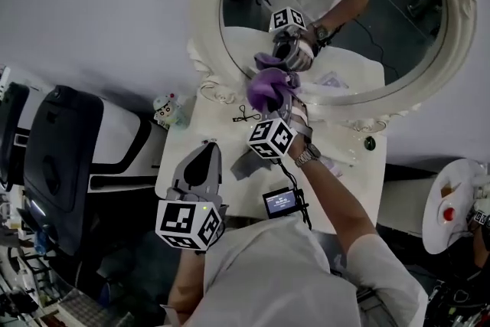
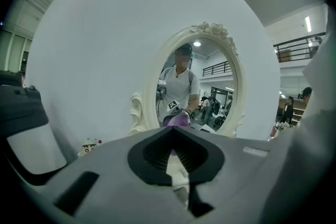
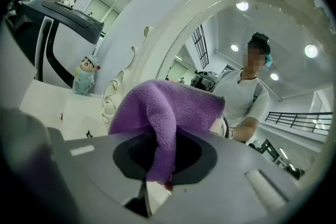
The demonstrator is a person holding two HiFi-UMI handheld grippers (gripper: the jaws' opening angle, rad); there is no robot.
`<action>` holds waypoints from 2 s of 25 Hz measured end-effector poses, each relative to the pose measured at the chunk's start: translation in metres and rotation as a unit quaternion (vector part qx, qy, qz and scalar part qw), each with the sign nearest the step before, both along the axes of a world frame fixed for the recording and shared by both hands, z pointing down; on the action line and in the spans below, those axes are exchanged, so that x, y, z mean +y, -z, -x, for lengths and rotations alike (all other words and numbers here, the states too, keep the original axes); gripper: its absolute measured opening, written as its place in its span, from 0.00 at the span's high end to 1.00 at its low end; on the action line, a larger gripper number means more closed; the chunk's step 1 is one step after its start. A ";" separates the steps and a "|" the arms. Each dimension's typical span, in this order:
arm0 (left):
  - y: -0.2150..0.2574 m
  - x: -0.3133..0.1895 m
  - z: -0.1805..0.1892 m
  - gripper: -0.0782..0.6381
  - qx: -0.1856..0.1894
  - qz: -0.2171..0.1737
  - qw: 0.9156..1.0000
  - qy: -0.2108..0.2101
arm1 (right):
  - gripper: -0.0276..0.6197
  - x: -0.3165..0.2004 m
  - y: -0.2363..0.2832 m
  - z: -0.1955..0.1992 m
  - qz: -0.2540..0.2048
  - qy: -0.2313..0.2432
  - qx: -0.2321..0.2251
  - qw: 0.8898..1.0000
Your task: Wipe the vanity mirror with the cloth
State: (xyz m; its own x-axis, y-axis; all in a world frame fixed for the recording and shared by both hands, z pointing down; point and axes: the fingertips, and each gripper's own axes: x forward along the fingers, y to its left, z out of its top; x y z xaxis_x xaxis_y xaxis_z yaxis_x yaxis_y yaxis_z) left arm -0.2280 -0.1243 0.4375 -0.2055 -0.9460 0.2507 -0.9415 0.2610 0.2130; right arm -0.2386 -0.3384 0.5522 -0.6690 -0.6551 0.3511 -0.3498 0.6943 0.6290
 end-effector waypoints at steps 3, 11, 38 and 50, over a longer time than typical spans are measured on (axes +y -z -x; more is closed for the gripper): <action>-0.004 0.006 0.005 0.89 -0.002 0.008 1.000 0.015 | 0.87 -0.002 -0.010 0.013 0.010 0.000 -0.003 1.000; -0.005 -0.001 0.005 0.89 -0.011 0.023 0.999 0.020 | 0.87 -0.004 -0.037 0.012 -0.001 0.008 0.011 1.000; -0.010 -0.097 -0.111 0.89 -0.005 0.011 0.990 -0.141 | 0.87 -0.109 -0.009 -0.204 0.029 -0.166 -0.016 0.986; -0.016 -0.084 -0.117 0.89 -0.006 0.014 0.985 -0.174 | 0.86 -0.088 0.049 -0.245 0.054 -0.200 -0.165 0.964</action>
State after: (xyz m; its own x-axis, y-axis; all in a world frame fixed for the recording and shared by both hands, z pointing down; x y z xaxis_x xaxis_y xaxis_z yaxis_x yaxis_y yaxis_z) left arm -0.1106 -0.2088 0.4533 0.1277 -0.9522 0.2776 -0.9773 -0.0731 0.1988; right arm 0.0068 -0.4261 0.5028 -0.4573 -0.8557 0.2424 -0.7722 0.5172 0.3691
